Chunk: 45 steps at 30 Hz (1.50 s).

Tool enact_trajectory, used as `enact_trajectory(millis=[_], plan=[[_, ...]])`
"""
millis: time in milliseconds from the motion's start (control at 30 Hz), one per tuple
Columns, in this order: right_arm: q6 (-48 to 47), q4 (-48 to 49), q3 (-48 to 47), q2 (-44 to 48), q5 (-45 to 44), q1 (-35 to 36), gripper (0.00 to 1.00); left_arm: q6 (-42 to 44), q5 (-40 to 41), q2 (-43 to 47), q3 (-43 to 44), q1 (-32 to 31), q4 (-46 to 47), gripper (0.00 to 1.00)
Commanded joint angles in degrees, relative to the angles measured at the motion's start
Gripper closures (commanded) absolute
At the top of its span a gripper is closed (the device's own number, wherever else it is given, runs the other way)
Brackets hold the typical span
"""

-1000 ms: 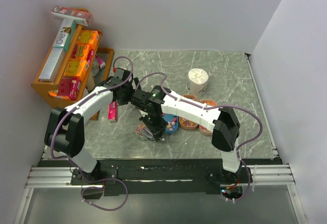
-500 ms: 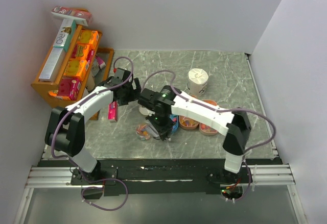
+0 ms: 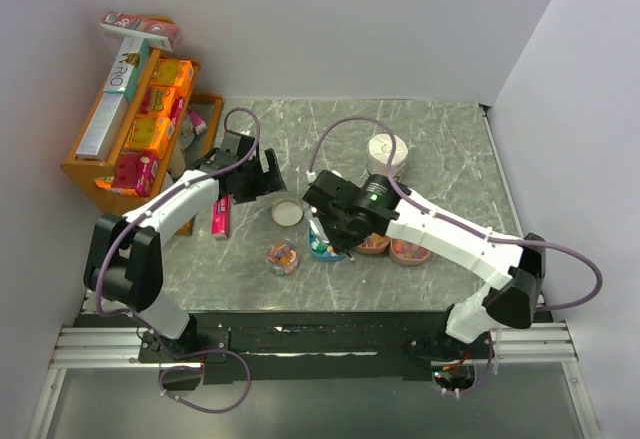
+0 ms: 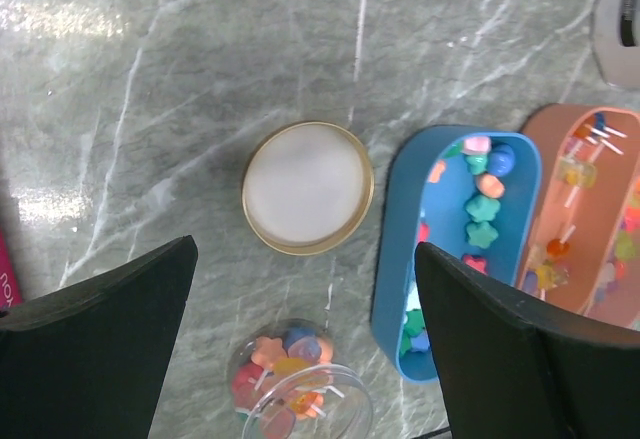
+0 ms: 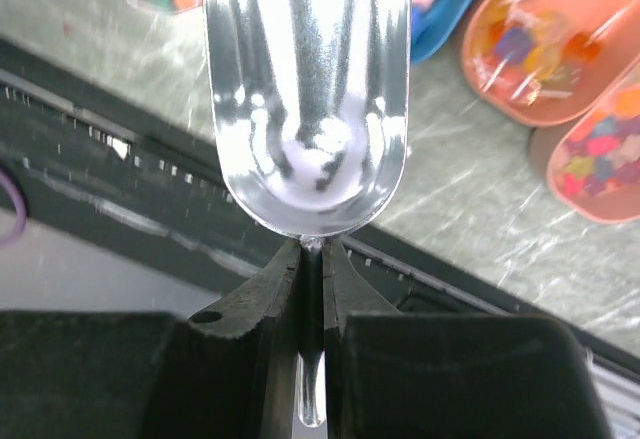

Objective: Pack the candies
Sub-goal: Adjust the spatula.

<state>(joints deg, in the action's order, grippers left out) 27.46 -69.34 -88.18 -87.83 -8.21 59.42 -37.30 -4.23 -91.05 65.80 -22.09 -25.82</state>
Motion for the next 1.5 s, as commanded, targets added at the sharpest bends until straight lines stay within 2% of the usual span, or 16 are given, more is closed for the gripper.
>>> enact_trajectory(millis=[0, 200, 533, 867, 1033, 1467], plan=[[1.98, 7.20, 2.83, 5.39, -6.12, -1.58, 1.00, 2.40, -2.71, 3.50, 1.61, -0.59, 2.18, 0.04], [2.24, 9.75, 7.22, 7.41, -6.38, -4.22, 1.00, 3.11, -5.52, 6.14, 0.91, -1.38, 5.52, 0.04], [1.90, 13.44, 14.17, 12.33, -6.03, -9.76, 1.00, 5.91, -10.44, 1.66, 5.30, -5.77, 8.33, 0.04], [-0.74, 15.55, 16.73, 14.53, -5.07, -9.94, 1.00, 8.56, -19.41, 0.26, 4.42, -9.11, 12.90, 0.01], [-1.45, 16.08, 16.29, 14.18, -5.24, -9.94, 1.00, 9.09, -22.40, 0.69, 3.29, -9.64, 14.31, 0.05], [-2.41, 17.57, 16.81, 16.73, -1.64, -9.85, 1.00, 9.09, -23.54, -0.80, 3.28, -10.26, 15.45, 0.08]])
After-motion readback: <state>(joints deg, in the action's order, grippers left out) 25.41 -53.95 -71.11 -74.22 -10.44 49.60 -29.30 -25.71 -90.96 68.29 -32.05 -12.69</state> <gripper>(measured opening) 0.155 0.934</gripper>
